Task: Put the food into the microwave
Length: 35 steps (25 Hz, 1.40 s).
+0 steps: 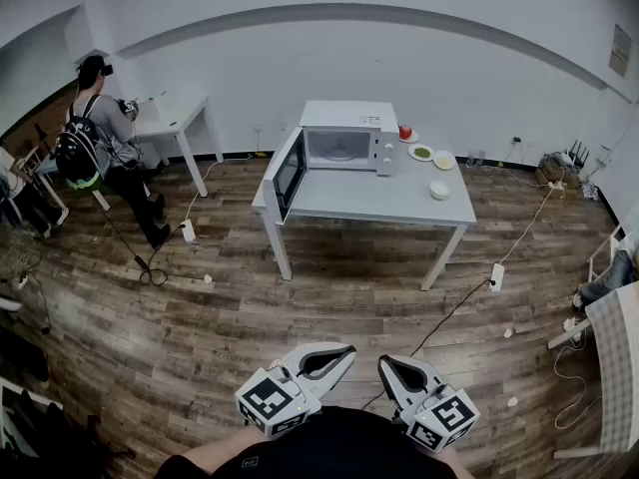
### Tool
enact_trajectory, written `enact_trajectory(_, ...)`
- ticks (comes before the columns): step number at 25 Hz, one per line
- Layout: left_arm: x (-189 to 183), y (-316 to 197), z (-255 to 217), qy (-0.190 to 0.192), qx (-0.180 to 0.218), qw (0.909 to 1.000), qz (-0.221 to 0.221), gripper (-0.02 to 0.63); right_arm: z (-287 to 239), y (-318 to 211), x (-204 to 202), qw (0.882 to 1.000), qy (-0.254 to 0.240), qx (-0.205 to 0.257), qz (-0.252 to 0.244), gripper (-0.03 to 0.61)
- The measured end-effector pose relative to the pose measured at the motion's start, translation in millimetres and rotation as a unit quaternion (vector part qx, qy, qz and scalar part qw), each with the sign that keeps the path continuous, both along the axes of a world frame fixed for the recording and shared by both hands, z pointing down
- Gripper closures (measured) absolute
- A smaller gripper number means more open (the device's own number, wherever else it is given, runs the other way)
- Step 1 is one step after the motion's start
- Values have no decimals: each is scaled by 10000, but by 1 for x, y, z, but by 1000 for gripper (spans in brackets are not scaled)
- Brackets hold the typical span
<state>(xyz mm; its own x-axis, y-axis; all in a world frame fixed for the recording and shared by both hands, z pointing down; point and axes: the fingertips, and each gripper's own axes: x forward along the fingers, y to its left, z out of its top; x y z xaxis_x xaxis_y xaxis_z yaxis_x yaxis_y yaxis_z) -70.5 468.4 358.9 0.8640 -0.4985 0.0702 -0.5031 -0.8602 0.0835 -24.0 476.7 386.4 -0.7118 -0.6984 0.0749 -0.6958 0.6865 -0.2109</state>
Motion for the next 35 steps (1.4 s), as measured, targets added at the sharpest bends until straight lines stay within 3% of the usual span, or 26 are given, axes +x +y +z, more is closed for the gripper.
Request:
enact_trajectory(12, 10, -1, 1, -202, 97, 9997, 27, 606, -1, -2, 14, 10000, -6, 67, -9, 566)
enact_trajectory(26, 125, 30, 8, -158, 46, 9996, 243, 606, 11, 37, 115, 9986, 493, 109, 165, 565)
enact_trajectory(30, 152, 35, 11, -138, 1, 9997, 204, 606, 18, 45, 151, 9986, 429, 29, 322, 565)
enact_trajectory(35, 169, 27, 17, -203, -79, 9995, 221, 606, 20, 34, 166, 9990, 333, 10, 291, 563)
